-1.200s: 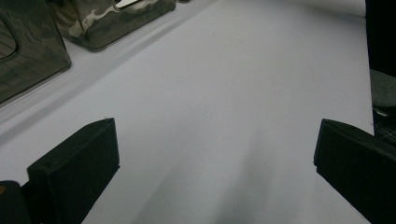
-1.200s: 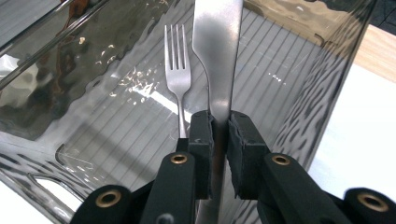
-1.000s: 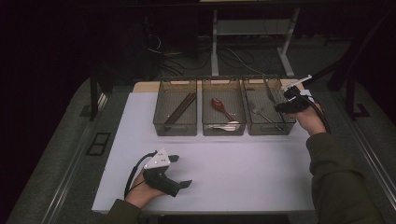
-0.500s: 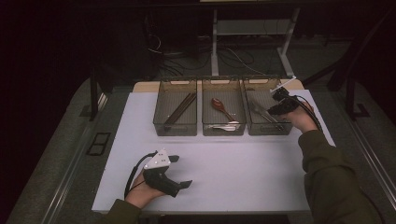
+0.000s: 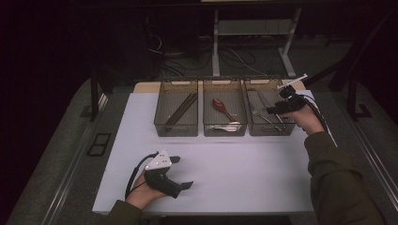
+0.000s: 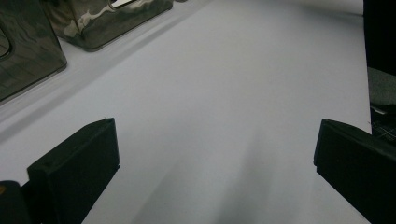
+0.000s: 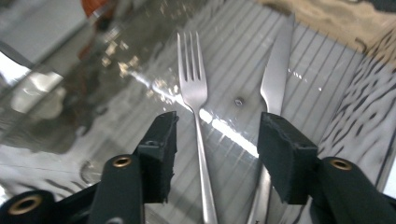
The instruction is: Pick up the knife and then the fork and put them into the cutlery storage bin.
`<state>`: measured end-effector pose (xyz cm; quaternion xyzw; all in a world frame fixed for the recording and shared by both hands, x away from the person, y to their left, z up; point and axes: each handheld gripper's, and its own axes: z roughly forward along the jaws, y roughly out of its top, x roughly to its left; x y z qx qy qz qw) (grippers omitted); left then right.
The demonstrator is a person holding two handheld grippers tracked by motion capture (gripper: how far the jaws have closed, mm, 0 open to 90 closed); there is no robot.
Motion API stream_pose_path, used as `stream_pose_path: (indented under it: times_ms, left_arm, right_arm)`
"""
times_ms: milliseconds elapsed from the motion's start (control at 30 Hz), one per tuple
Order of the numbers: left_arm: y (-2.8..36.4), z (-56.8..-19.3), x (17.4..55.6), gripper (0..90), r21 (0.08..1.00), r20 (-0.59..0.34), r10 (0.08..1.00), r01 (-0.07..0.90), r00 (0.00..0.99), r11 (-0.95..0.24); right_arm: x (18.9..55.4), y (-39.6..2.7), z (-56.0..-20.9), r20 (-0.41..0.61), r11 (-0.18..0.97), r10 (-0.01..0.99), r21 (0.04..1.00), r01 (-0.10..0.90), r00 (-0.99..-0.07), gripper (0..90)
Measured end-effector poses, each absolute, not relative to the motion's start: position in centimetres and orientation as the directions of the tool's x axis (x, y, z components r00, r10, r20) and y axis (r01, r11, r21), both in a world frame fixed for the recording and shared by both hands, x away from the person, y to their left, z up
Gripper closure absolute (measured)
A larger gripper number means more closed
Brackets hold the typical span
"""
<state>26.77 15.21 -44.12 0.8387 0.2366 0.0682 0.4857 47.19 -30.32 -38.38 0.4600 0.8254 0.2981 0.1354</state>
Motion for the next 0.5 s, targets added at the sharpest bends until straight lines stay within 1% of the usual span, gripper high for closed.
stream_pose_path:
  times_ms: [100,500]
  left_arm:
    - [15.2,-44.1,26.8,0.0,0.847,-0.115,0.463,0.331,0.879,-0.416]
    - [15.4,-44.1,26.9,0.0,0.848,-0.117,0.470,0.335,0.875,-0.411]
  right_arm:
    - [46.7,-30.5,-37.9,0.076,0.373,0.837,0.646,0.666,-0.542,40.3]
    - [44.9,-31.0,-36.8,0.112,0.297,0.835,0.732,0.613,-0.538,29.3]
